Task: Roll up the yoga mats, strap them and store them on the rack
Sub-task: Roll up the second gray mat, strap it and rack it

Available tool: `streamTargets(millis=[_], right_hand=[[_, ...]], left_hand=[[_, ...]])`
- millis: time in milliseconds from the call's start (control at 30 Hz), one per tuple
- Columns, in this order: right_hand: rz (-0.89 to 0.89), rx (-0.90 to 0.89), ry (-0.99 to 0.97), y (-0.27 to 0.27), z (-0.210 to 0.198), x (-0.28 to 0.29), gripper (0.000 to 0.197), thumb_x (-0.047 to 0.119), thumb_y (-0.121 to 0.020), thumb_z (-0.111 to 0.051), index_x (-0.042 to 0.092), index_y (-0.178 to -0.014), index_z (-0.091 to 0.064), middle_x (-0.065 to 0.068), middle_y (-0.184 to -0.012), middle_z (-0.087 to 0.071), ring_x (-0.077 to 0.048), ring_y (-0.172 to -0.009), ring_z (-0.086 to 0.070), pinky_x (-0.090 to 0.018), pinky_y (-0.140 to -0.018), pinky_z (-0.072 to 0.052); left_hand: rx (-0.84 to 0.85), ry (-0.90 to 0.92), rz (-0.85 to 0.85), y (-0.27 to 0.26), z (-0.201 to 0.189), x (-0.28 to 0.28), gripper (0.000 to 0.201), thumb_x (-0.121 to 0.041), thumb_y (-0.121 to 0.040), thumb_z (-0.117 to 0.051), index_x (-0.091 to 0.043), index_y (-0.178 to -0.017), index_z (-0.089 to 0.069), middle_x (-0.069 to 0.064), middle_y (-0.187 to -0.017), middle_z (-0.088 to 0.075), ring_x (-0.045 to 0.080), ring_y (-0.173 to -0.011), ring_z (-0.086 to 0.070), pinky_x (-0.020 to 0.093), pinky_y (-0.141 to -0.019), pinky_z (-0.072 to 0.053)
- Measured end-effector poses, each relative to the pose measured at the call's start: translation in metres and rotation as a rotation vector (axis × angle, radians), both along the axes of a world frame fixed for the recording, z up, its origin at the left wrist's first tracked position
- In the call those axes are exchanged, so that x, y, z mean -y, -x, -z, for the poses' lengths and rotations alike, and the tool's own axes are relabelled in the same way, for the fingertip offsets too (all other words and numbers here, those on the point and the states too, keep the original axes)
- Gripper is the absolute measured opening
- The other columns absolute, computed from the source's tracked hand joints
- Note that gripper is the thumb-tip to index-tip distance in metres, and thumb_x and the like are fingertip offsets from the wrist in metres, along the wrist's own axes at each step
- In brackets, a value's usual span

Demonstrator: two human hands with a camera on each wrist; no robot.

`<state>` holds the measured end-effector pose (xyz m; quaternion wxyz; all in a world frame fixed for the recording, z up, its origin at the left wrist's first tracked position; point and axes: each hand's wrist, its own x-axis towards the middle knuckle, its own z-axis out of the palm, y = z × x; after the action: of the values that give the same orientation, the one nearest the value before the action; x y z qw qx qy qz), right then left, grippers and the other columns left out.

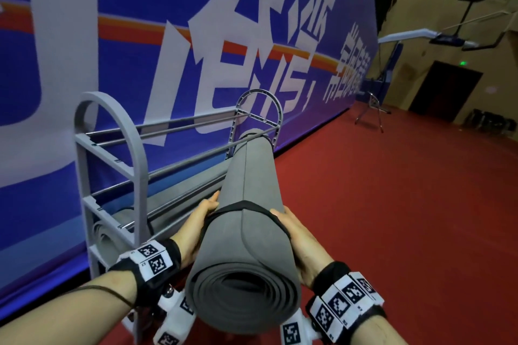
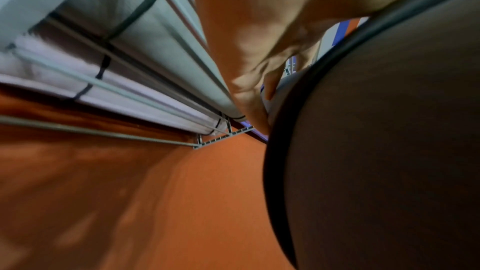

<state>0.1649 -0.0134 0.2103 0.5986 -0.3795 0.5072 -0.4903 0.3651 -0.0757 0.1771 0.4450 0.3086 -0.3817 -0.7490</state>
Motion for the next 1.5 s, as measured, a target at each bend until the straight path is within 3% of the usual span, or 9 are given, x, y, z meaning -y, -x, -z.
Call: streamTargets(millis=[233, 400, 500, 667, 800, 900, 1133, 1300, 1500], right_hand=[[0.063, 0.007, 0.065, -0.009, 0.01, 0.038, 0.097, 0.04, -0.073, -0.078, 0.028, -0.154, -0.026, -0.002, -0.137, -0.058, -0.021, -0.111, -0.065, -0.043, -0.097, -0.052], [0.139, -0.163, -0.006, -0.02, 0.019, 0.068, 0.143, 0.064, -0.037, -0.091, 0.028, -0.154, -0.016, -0.004, -0.139, -0.054, -0.022, -0.118, -0.058, -0.045, -0.105, -0.045], [0.113, -0.237, -0.073, -0.028, 0.048, 0.068, 0.127, 0.068, -0.036, -0.088, 0.016, -0.138, -0.034, -0.002, -0.122, -0.062, -0.023, -0.11, -0.064, -0.047, -0.098, -0.051], [0.042, -0.132, -0.107, -0.04, 0.062, 0.056, 0.097, 0.069, -0.052, -0.084, 0.008, -0.124, -0.062, -0.008, -0.111, -0.073, -0.024, -0.099, -0.071, -0.044, -0.093, -0.055], [-0.044, -0.004, -0.122, -0.034, 0.061, 0.039, 0.046, 0.054, -0.087, -0.061, 0.03, -0.127, -0.058, 0.007, -0.111, -0.073, -0.018, -0.098, -0.071, -0.04, -0.079, -0.058], [-0.086, 0.025, -0.118, -0.033, 0.07, 0.037, 0.052, 0.045, -0.085, -0.067, 0.038, -0.134, -0.05, 0.005, -0.12, -0.069, -0.02, -0.106, -0.069, -0.042, -0.082, -0.058], [-0.046, -0.103, -0.004, -0.03, 0.034, 0.063, 0.082, 0.072, -0.069, -0.069, 0.032, -0.138, -0.051, 0.005, -0.125, -0.067, -0.016, -0.107, -0.068, -0.031, -0.077, -0.058], [-0.09, -0.153, 0.047, -0.03, 0.003, 0.093, 0.069, 0.062, -0.077, -0.07, 0.032, -0.135, -0.051, 0.005, -0.12, -0.069, -0.015, -0.102, -0.07, -0.03, -0.069, -0.058], [0.16, -0.22, 0.044, -0.077, 0.029, 0.114, 0.12, 0.07, -0.043, -0.081, 0.024, -0.145, -0.039, 0.001, -0.134, -0.059, -0.02, -0.115, -0.061, -0.043, -0.103, -0.048]], left_hand=[[0.24, 0.199, -0.104, -0.007, -0.019, 0.039, 0.043, -0.002, -0.099, -0.04, -0.017, -0.139, -0.045, 0.004, -0.124, -0.062, 0.011, -0.101, -0.065, 0.023, -0.091, -0.05], [0.865, 0.435, -0.202, -0.021, -0.017, 0.065, 0.029, -0.017, -0.102, -0.041, -0.013, -0.125, -0.059, 0.007, -0.128, -0.06, 0.023, -0.119, -0.055, 0.028, -0.096, -0.04], [1.309, 0.505, -0.07, -0.035, -0.007, 0.057, 0.038, -0.037, -0.102, -0.036, -0.018, -0.123, -0.061, 0.007, -0.129, -0.061, 0.027, -0.117, -0.055, 0.03, -0.097, -0.041], [0.982, 0.322, 0.148, -0.046, -0.011, 0.024, 0.063, -0.068, -0.086, -0.046, -0.032, -0.137, -0.04, -0.009, -0.133, -0.05, 0.009, -0.113, -0.05, 0.023, -0.087, -0.042], [0.783, 0.36, 0.253, -0.059, 0.0, 0.0, 0.126, -0.08, -0.05, -0.069, -0.042, -0.15, -0.003, -0.018, -0.141, -0.034, 0.004, -0.127, -0.04, 0.026, -0.107, -0.035], [0.757, 0.385, 0.183, -0.06, 0.006, -0.002, 0.134, -0.077, -0.043, -0.076, -0.042, -0.15, -0.004, -0.019, -0.143, -0.033, 0.004, -0.13, -0.039, 0.029, -0.111, -0.034], [0.655, 0.322, -0.052, -0.038, -0.032, 0.015, 0.132, -0.082, -0.027, -0.074, -0.032, -0.143, -0.034, -0.012, -0.128, -0.05, -0.003, -0.104, -0.052, 0.017, -0.081, -0.044], [0.458, 0.108, -0.222, -0.032, -0.045, 0.032, 0.056, -0.046, -0.081, -0.07, -0.025, -0.13, -0.052, -0.003, -0.11, -0.064, 0.013, -0.094, -0.065, 0.026, -0.067, -0.05], [0.512, 0.071, -0.321, -0.055, -0.018, 0.033, 0.045, -0.06, -0.091, -0.046, -0.027, -0.116, -0.063, 0.002, -0.117, -0.067, 0.018, -0.107, -0.062, 0.034, -0.092, -0.048]])
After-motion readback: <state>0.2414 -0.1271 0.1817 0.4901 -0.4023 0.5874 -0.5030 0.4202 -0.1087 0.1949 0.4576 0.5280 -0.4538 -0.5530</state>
